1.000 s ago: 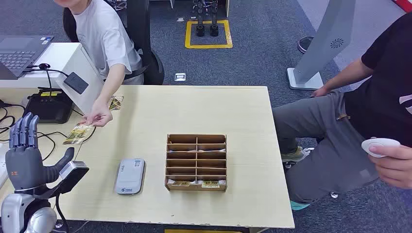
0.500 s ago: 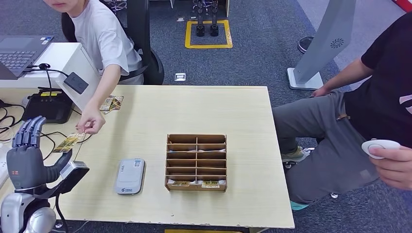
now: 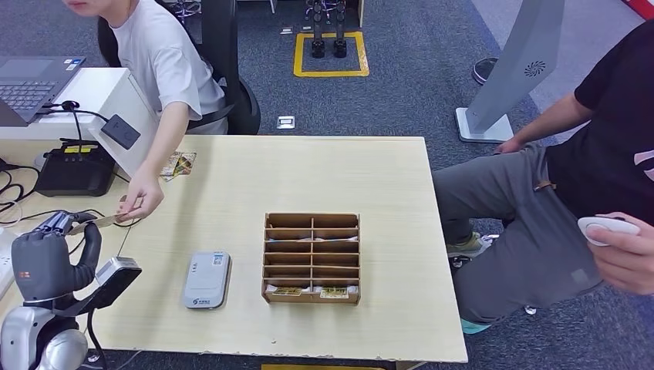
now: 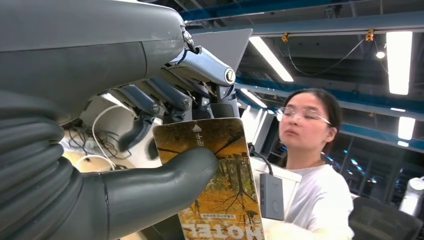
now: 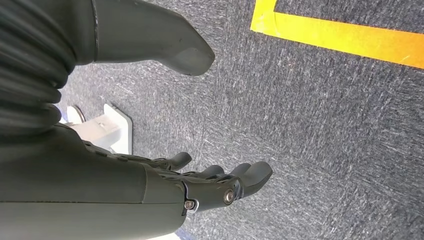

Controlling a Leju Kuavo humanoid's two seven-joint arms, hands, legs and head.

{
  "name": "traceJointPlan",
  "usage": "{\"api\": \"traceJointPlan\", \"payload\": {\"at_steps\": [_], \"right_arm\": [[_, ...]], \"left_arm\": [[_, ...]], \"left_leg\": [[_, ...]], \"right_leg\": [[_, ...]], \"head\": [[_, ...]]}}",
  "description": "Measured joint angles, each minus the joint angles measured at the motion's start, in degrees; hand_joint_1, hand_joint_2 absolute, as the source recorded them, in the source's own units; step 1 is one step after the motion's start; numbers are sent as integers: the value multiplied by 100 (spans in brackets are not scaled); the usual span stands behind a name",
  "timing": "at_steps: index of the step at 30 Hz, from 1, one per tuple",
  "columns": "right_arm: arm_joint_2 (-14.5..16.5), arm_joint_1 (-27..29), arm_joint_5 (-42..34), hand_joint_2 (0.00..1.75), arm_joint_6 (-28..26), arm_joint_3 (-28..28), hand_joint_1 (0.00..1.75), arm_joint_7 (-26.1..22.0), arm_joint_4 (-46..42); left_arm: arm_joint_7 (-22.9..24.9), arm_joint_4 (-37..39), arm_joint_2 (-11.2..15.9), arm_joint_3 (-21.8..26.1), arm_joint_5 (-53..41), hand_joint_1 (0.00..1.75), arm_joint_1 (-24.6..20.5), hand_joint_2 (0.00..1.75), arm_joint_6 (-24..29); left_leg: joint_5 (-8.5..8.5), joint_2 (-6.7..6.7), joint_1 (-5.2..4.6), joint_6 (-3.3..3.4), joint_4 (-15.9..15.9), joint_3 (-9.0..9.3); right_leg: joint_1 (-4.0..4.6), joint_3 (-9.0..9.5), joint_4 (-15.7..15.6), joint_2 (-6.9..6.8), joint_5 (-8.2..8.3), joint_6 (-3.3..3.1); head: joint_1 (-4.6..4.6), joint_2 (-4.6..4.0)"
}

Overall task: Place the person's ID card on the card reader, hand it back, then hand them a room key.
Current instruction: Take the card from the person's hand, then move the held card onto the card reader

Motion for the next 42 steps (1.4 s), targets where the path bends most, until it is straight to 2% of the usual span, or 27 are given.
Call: {"api": "traceJointPlan", "payload": {"at_steps": [3, 6, 12, 14, 18, 21, 25, 31, 42], "right_arm": [[2, 0, 21, 175, -1, -9, 0, 0, 0], [8, 0, 25, 175, -7, -26, 0, 5, 0], [14, 0, 22, 175, -10, -44, 0, 16, 0], [17, 0, 14, 175, -17, -63, 0, 30, 0], [32, 1, 8, 175, -29, -145, 0, 68, 0], [40, 4, 38, 175, -29, -175, 0, 75, 0], [51, 0, 75, 175, -34, -224, 0, 78, 0], [58, 0, 125, 175, -36, -301, 0, 103, 0], [59, 1, 129, 175, -36, -312, 0, 111, 0]], "left_arm": [[-149, 0, -11, -7, 454, 175, 5, 175, -118], [-147, -2, -39, -49, 942, 175, 3, 175, -535], [-88, -3, -86, -113, 1213, 175, -6, 175, -846], [40, -4, -93, -141, 1481, 175, -17, 175, -1241], [598, -4, -99, -300, 2277, 175, -60, 175, -2641], [841, -4, -129, -467, 2433, 175, -67, 175, -3032], [1098, 21, -175, -731, 2309, 175, -69, 175, -3163], [1157, 132, -252, -1003, 2243, 175, -66, 175, -3200], [1158, 190, -293, -1141, 2242, 175, -65, 175, -3204]], "left_leg": [[0, 0, 0, 0, 0, 0], [0, 0, 0, 0, 0, 0], [0, 0, 0, 0, 0, 1], [0, 0, 0, 0, 0, 1], [0, 1, 0, 0, 1, 1], [0, 3, -1, 0, 1, 2], [0, 1, -1, 0, 1, 1], [-1, 1, -1, 1, 1, 1], [-1, 1, -1, 1, 1, 1]], "right_leg": [[0, 0, 0, 0, 0, 0], [0, 0, 0, 0, 0, 0], [0, 0, 0, 0, 0, 0], [0, -1, 0, 0, 0, 0], [0, -1, -1, 1, 0, 0], [-1, -1, -1, 3, 1, 0], [-1, -1, -1, 2, 0, 0], [-1, -1, -1, 2, 0, 0], [-1, -1, -1, 2, 0, 0]], "head": [[0, 0], [0, -1], [0, 1], [0, 1], [0, 0], [1, -1], [1, 0], [0, 0], [0, 0]]}}
